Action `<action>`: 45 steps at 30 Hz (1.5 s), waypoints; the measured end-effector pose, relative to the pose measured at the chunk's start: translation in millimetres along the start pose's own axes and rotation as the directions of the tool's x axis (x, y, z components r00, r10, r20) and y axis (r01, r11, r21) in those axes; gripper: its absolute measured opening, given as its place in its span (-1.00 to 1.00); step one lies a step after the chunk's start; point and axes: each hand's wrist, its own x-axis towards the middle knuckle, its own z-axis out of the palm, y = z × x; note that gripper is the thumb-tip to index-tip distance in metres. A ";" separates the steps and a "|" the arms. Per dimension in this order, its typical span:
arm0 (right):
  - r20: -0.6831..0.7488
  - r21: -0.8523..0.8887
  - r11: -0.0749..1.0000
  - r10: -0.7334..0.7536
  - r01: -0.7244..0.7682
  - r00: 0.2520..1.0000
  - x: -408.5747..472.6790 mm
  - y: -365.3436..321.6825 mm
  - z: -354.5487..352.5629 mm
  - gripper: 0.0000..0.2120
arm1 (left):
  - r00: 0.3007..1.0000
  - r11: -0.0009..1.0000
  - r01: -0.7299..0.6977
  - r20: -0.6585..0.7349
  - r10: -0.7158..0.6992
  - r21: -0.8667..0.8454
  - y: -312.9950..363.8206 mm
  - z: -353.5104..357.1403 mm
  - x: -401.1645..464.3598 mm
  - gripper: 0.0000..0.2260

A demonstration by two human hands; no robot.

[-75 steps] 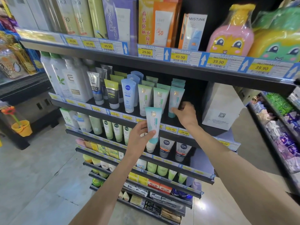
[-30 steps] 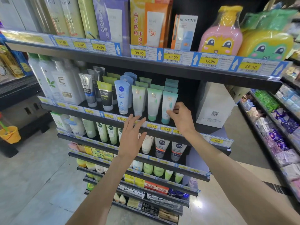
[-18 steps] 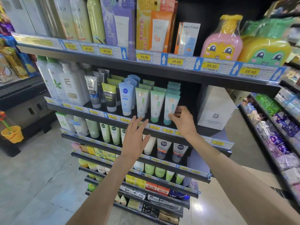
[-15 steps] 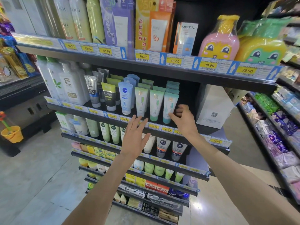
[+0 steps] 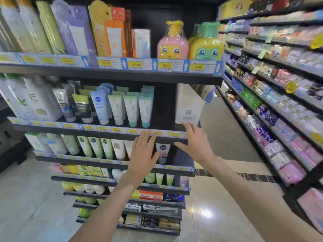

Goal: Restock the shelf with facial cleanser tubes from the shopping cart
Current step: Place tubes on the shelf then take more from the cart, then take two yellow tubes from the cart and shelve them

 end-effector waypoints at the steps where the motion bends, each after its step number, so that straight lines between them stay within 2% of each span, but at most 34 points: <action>1: 0.006 -0.033 0.999 0.016 -0.016 1.000 -13.8 12.9 -4.7 -0.22 | 1.000 1.000 -0.029 0.002 0.029 -0.006 16.3 6.4 -1.3 -0.41; 12: 0.054 -0.132 0.955 0.273 -0.264 0.960 -222.9 159.0 -84.0 -0.20 | 0.946 0.971 -0.215 0.226 0.235 -0.108 226.1 69.4 -66.7 -0.40; 19: 0.076 -0.225 0.855 0.494 -0.468 0.866 -378.3 232.0 -136.3 -0.19 | 0.852 0.902 -0.365 0.307 0.424 -0.232 372.0 112.2 -135.2 -0.43; 23: 0.045 -0.245 0.756 0.634 -0.607 0.772 -466.7 277.2 -165.3 -0.19 | 0.757 0.828 -0.457 0.347 0.554 -0.325 456.0 139.9 -166.7 -0.43; 26: 0.023 -0.266 0.649 0.744 -0.713 0.668 -522.6 308.7 -187.1 -0.16 | 0.682 0.778 -0.500 0.380 0.624 -0.380 515.9 165.5 -181.3 -0.43; 30: -0.027 -0.306 0.505 0.843 -0.807 0.537 -585.0 347.8 -213.3 -0.16 | 0.568 0.661 -0.585 0.344 0.748 -0.470 595.8 203.4 -192.5 -0.45; 40: -0.146 -0.286 0.199 0.958 -0.937 0.248 -678.7 466.3 -275.9 -0.15 | 0.280 0.427 -0.654 0.324 0.904 -0.625 803.7 297.3 -188.7 -0.44; 43: -0.159 -0.267 0.110 0.975 -0.957 0.157 -692.2 509.5 -295.4 -0.17 | 0.203 0.378 -0.645 0.328 0.923 -0.665 865.6 325.5 -180.7 -0.39; 45: -0.172 -0.271 0.078 0.977 -0.959 0.128 -696.7 524.4 -304.3 -0.16 | 0.181 0.352 -0.654 0.313 0.932 -0.670 889.5 331.8 -177.1 -0.38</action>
